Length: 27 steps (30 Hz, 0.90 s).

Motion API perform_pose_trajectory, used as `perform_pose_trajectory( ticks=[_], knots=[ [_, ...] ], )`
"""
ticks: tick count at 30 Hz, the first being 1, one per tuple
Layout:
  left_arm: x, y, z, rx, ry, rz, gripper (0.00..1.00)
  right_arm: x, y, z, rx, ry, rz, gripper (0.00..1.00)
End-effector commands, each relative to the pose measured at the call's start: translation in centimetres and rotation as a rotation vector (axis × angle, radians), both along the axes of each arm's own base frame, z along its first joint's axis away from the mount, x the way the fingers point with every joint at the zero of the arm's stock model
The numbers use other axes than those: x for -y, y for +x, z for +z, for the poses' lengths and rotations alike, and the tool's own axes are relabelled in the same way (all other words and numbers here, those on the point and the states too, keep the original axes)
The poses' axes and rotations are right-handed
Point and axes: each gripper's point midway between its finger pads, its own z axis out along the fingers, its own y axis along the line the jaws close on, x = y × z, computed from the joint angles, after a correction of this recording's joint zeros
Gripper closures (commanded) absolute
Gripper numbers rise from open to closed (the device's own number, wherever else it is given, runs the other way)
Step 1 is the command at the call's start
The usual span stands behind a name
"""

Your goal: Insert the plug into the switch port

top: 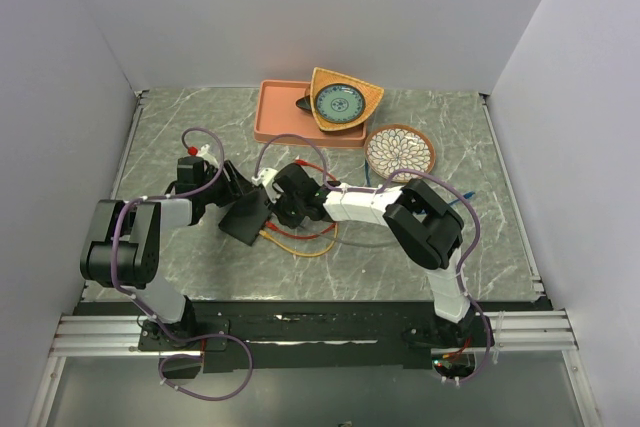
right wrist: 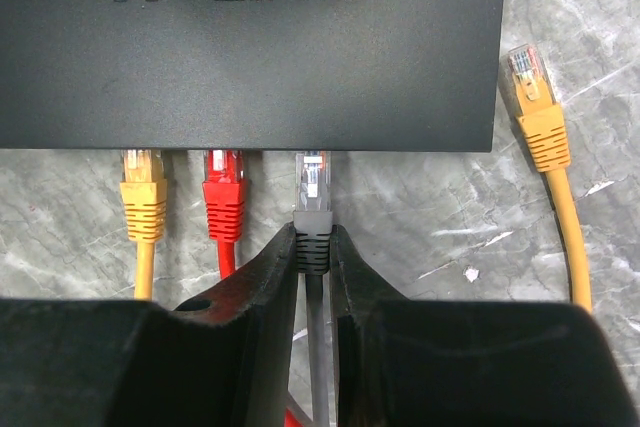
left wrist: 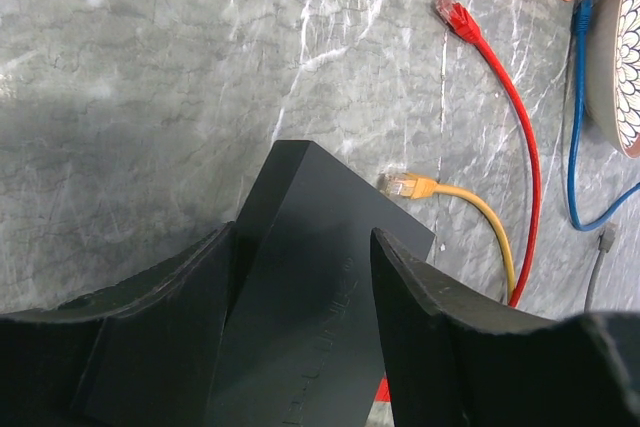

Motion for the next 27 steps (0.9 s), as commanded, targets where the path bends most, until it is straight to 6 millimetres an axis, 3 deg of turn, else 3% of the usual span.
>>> perform_pose_trajectory(
  ticks=[1, 12, 21, 27],
  knots=[
    [1.5, -0.4, 0.6, 0.001, -0.052, -0.072, 0.40, -3.2, 1.5, 2.6, 0.079, 0.098, -0.008, 1.00],
    [1.6, -0.6, -0.1, -0.025, -0.046, -0.089, 0.42, -5.0, 1.0, 5.3, 0.131, 0.199, 0.084, 1.00],
    [1.7, -0.7, -0.5, -0.041, -0.050, -0.100, 0.43, -4.9, 1.6, 6.5, 0.188, 0.209, 0.064, 1.00],
    [1.9, -1.0, -0.4, -0.046, -0.057, -0.112, 0.48, -5.2, 2.7, 4.8, 0.159, 0.150, 0.001, 1.00]
  ],
)
